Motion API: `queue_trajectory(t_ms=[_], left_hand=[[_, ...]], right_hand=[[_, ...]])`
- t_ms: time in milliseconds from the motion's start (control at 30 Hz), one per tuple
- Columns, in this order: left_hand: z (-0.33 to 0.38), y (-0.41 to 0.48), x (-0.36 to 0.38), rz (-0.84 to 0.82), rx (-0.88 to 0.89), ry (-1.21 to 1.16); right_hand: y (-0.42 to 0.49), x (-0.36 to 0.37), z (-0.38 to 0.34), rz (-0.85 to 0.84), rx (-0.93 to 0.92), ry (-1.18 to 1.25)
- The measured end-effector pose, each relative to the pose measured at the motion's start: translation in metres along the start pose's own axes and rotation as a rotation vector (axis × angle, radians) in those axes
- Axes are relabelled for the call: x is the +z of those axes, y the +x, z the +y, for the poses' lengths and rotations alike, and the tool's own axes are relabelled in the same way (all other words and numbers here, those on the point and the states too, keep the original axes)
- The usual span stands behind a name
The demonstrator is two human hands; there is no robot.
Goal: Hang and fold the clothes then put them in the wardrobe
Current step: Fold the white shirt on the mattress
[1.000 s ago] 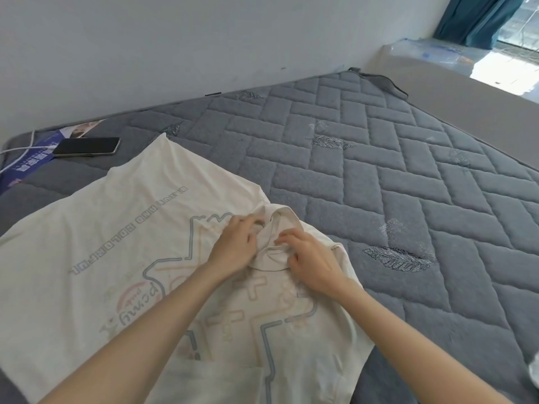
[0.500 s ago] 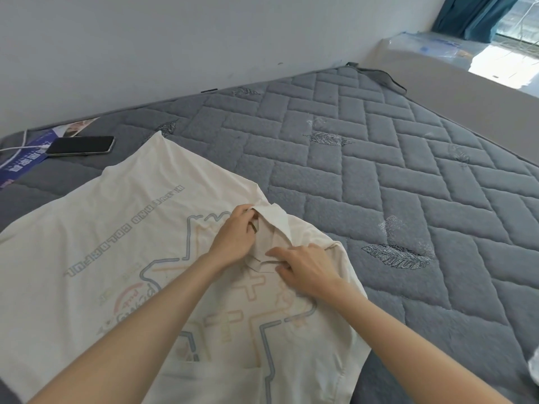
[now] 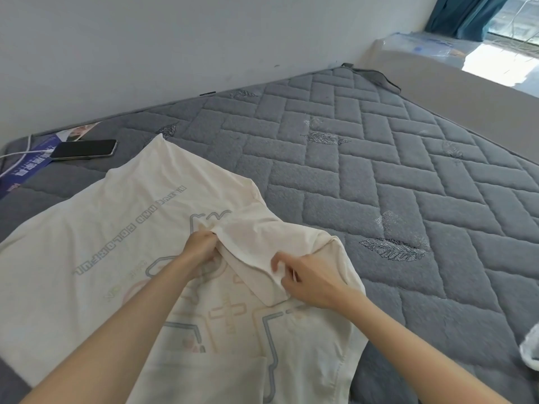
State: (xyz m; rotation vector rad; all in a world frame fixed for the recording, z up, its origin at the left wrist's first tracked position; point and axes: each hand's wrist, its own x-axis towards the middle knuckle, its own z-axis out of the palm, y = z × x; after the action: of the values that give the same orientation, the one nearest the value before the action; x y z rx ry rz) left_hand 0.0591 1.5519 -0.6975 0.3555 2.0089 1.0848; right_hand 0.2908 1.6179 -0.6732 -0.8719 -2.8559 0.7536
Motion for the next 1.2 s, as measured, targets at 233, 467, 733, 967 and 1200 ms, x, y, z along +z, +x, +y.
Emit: queue_trajectory(t_ms=[233, 467, 733, 967, 1200], left_hand=[[0.004, -0.020, 0.025, 0.103, -0.160, -0.274], [0.003, -0.031, 0.043, 0.013, -0.264, -0.377], [-0.002, -0.029, 0.075, 0.011, -0.101, -0.248], [0.000, -0.022, 0.089, -0.061, -0.185, -0.330], [0.002, -0.016, 0.074, -0.130, -0.285, -0.490]], right_hand=[[0.003, 0.008, 0.041, 0.394, 0.840, 0.830], [0.027, -0.023, 0.056, 0.284, 1.091, 1.597], [0.038, -0.043, 0.070, 0.571, 1.096, 1.853], [0.031, -0.016, 0.095, 0.860, 1.147, 1.508], [0.031, 0.002, 0.084, 0.973, 1.003, 0.622]])
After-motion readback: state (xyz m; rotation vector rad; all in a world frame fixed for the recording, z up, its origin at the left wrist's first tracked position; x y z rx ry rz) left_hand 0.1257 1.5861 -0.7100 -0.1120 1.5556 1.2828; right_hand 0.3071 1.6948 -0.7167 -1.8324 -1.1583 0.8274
